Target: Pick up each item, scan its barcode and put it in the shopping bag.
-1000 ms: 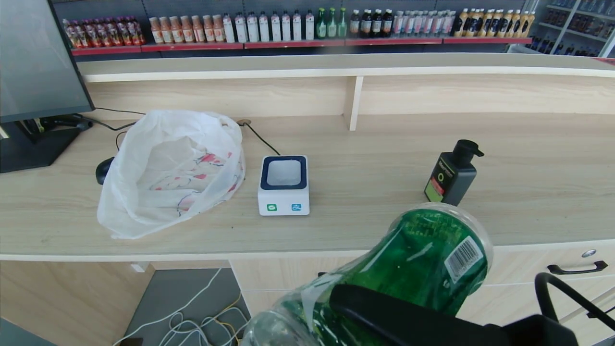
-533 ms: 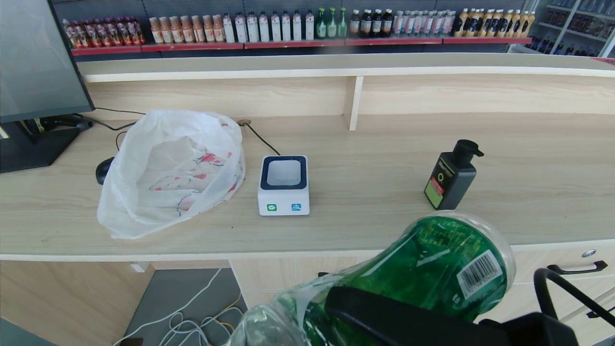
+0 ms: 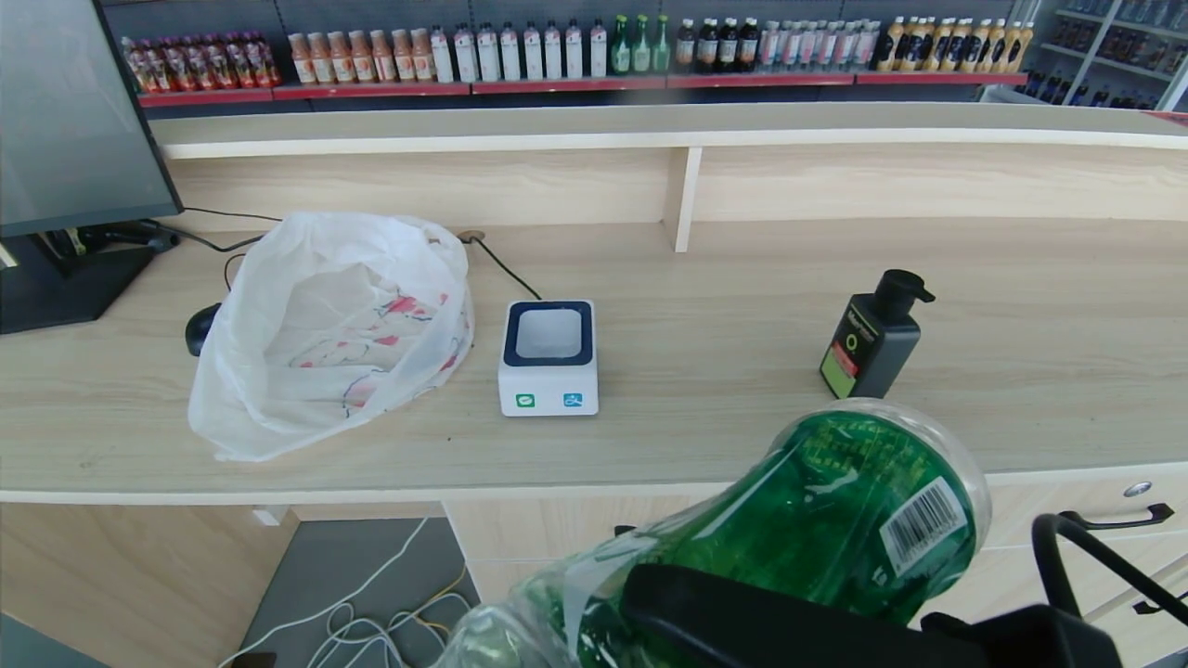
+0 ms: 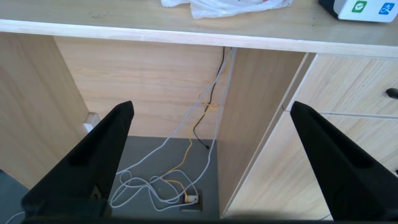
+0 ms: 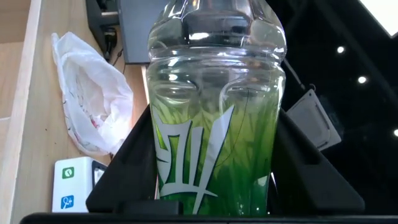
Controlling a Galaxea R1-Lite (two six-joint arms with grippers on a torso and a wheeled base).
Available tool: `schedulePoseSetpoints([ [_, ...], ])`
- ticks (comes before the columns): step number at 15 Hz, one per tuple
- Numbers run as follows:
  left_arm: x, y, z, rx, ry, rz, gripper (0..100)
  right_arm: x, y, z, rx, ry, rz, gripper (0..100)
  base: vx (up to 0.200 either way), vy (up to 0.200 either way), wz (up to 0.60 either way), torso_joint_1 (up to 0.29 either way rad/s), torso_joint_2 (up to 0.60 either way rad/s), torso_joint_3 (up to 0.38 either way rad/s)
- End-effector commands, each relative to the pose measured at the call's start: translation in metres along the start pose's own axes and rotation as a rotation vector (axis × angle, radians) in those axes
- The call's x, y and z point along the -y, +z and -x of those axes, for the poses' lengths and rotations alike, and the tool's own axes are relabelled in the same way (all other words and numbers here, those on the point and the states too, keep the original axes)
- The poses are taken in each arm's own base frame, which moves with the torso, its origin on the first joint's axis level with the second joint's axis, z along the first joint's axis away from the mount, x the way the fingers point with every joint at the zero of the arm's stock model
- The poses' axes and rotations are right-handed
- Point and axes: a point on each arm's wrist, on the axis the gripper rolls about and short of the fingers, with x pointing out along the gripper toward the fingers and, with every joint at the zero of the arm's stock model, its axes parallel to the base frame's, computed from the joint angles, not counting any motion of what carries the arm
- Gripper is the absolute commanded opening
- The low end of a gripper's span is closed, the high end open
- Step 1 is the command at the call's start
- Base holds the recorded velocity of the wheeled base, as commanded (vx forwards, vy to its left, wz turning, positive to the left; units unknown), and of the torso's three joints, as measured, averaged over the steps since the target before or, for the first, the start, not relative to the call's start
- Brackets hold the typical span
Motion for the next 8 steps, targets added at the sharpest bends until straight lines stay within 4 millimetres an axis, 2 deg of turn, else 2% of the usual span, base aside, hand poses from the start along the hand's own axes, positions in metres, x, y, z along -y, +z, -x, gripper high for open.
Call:
schedulePoseSetpoints([
  [1, 0.0, 0.0, 0.0, 0.001, 0.0, 0.0, 100, -0.0006, -0.0001, -0.0003, 0.0, 0.001, -0.002, 0, 0.0, 0.0, 0.0, 0.0, 0.0, 0.0],
  [3, 0.0, 0.0, 0.0, 0.001, 0.002, 0.0, 100, -0.0026, -0.0001, 0.0005, 0.0, 0.011, -0.044, 0, 0.0, 0.0, 0.0, 0.0, 0.0, 0.0],
  [8, 0.0, 0.0, 0.0, 0.001, 0.0, -0.002, 100, -0.009, 0.0043, -0.0026, 0.01, 0.033, -0.336, 0, 0.0, 0.0, 0.0, 0.0, 0.0, 0.0],
])
